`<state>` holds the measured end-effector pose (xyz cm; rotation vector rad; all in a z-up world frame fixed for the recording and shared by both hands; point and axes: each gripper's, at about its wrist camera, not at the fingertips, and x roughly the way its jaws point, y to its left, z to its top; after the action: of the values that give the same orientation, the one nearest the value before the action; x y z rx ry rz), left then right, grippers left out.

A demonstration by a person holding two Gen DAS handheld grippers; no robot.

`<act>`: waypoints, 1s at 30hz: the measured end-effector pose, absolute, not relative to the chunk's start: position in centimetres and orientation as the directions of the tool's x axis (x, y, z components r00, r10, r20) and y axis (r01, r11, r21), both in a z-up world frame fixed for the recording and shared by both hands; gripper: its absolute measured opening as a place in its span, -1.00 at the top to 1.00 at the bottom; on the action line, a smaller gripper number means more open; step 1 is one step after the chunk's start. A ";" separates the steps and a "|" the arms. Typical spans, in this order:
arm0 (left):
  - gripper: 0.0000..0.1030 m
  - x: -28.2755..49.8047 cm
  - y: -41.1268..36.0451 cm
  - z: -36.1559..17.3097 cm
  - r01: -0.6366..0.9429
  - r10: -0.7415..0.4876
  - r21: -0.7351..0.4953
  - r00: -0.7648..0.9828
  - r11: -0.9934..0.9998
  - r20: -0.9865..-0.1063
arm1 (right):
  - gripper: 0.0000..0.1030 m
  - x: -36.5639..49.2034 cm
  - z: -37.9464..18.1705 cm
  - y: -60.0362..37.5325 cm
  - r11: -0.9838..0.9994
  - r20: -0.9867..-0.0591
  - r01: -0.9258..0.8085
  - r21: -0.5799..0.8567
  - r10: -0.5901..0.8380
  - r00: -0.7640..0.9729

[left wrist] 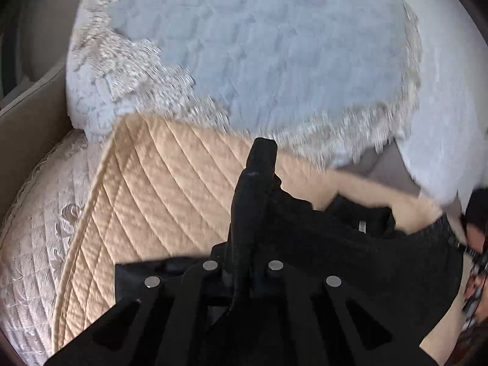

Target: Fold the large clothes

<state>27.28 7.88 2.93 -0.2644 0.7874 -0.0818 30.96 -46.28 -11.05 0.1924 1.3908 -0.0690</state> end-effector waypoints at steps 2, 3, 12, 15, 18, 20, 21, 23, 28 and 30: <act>0.92 28.7 7.9 1.2 -0.058 -0.141 -0.248 0.687 0.967 -0.713 | 0.94 30.6 -13.6 -47.2 0.975 -0.991 0.211 0.064 0.036 0.133; 0.91 29.4 8.1 -0.2 -0.077 -0.140 -0.255 0.666 0.964 -0.733 | 0.94 30.3 -14.7 -47.4 0.970 -0.993 0.235 0.054 0.029 0.111; 0.75 30.7 8.6 -4.5 -0.132 -0.103 -0.239 0.634 0.962 -0.766 | 0.72 28.7 -16.9 -49.3 0.945 -0.994 0.323 0.049 0.016 0.105; 0.66 29.7 8.6 -2.8 -0.146 -0.085 -0.229 0.637 0.962 -0.766 | 0.67 28.6 -13.7 -48.4 0.950 -0.988 0.307 0.053 0.005 0.153; 0.66 26.7 9.6 -0.1 -0.127 -0.090 -0.239 0.683 0.963 -0.725 | 0.48 26.8 -9.1 -46.7 0.970 -0.977 0.235 0.064 0.012 0.214; 0.60 23.9 9.7 1.4 -0.117 -0.079 -0.229 0.713 0.966 -0.696 | 0.47 25.1 -7.3 -45.7 0.978 -0.975 0.202 0.060 0.013 0.223; 0.49 22.6 9.6 1.9 -0.105 -0.089 -0.237 0.724 0.966 -0.684 | 0.47 24.2 -6.7 -45.2 0.981 -0.975 0.186 0.063 0.020 0.223; 0.36 20.0 8.9 2.3 -0.064 -0.123 -0.250 0.739 0.966 -0.662 | 0.47 22.0 -6.4 -44.2 0.987 -0.979 0.151 0.058 0.027 0.203; 0.30 18.2 7.4 -1.5 -0.050 -0.108 -0.185 0.654 0.981 -0.749 | 0.52 19.1 -10.5 -45.7 0.979 -0.998 0.202 0.008 -0.005 0.062; 0.30 18.4 7.7 -2.8 -0.053 -0.115 -0.193 0.643 0.980 -0.757 | 0.52 19.4 -10.3 -45.5 0.981 -0.998 0.195 -0.007 -0.020 0.065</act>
<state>18.36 7.65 -2.82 -0.2049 0.8736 -0.0357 19.42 -45.50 -10.29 0.1416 1.4989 -0.1628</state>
